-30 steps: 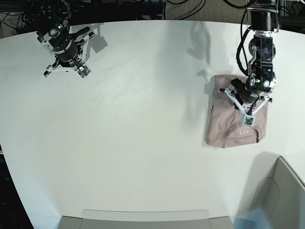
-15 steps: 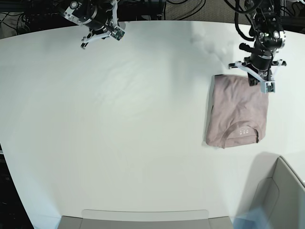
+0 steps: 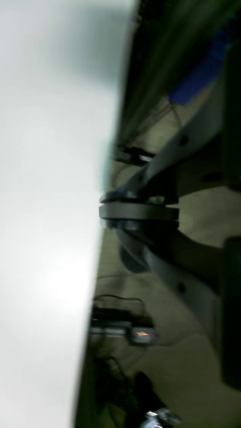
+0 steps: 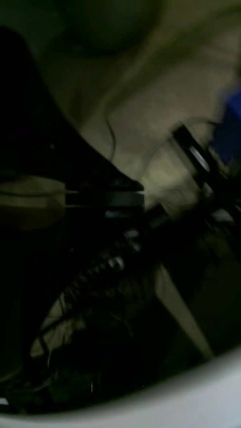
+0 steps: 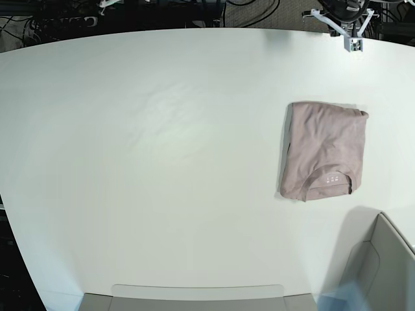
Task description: Fold the T-shirt properly
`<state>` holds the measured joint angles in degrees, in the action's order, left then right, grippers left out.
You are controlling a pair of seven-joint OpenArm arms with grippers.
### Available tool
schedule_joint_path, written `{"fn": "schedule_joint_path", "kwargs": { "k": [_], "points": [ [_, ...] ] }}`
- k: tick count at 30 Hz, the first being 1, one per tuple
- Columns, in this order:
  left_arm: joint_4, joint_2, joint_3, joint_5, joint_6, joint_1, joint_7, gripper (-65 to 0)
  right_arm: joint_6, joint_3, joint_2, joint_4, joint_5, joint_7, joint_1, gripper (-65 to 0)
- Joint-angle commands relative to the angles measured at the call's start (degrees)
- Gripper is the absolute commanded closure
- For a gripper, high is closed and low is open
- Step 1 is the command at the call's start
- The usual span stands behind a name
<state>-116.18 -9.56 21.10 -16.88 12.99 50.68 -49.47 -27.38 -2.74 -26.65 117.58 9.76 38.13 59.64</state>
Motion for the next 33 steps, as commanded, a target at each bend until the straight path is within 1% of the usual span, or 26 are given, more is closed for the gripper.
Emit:
{"fn": "schedule_joint_path", "kwargs": {
  "k": [1,3,6,10,12,14,17,20,22,24,27,31,33],
  "points": [
    [-0.4,-0.4,-0.2,0.2,-0.3,2.3,0.6,0.0,0.0,0.1,-1.2,0.8,-0.5,-0.4,2.3,0.0],
    [1.9,-0.3,-1.4,0.2,-0.5,4.2,0.6,0.0,0.0,-0.2,-2.8,-0.1,-0.5,-0.2,4.6,0.0],
    [10.2,-0.3,-4.3,0.3,-0.6,4.0,0.6,0.0,0.0,-0.3,-3.0,-4.7,-0.5,-0.5,4.2,0.0],
    [25.7,-0.3,-6.5,0.3,-0.6,-1.7,1.3,0.0,0.0,-0.3,-3.1,-12.7,-0.5,-0.5,-0.7,0.0],
    [31.4,-0.3,-6.5,0.3,-0.6,-4.4,1.3,0.0,0.0,-0.5,-3.1,-15.5,-0.5,-0.5,-2.6,0.0],
    [35.6,-0.4,-7.1,0.3,-0.6,-6.8,2.5,0.0,0.0,-2.8,-3.2,-19.0,-0.5,-0.5,-5.4,0.0],
    [45.0,-0.7,-9.4,0.3,-0.6,-10.7,6.4,0.0,0.0,-6.9,-3.9,-27.9,-0.5,-0.9,-10.6,0.0],
    [59.0,-0.9,-10.6,0.7,-0.6,-16.8,10.5,0.0,0.2,-12.4,-4.1,-35.8,-0.5,-5.8,-15.2,0.0],
    [67.6,-0.9,-10.8,2.9,-0.6,-20.4,14.0,0.0,0.2,-14.9,-3.9,-40.4,-0.5,-8.4,-17.5,0.0],
    [73.3,-0.7,-10.8,5.1,-0.6,-23.0,17.2,0.0,0.3,-16.6,-3.3,-45.4,-0.5,-10.2,-19.9,0.0],
    [77.3,-0.6,-10.8,7.3,-0.6,-25.8,20.6,0.0,0.3,-18.1,-1.2,-54.6,-0.5,-12.5,-24.5,0.0],
    [81.8,-0.5,-10.8,7.5,-0.6,-28.5,25.8,0.0,0.3,-18.1,0.9,-65.3,-0.5,-17.0,-29.8,0.0],
    [85.6,-0.5,-10.8,7.5,-0.6,-30.0,29.1,0.0,0.3,-18.2,1.4,-70.7,-0.5,-18.7,-32.4,0.0]
  ]
}}
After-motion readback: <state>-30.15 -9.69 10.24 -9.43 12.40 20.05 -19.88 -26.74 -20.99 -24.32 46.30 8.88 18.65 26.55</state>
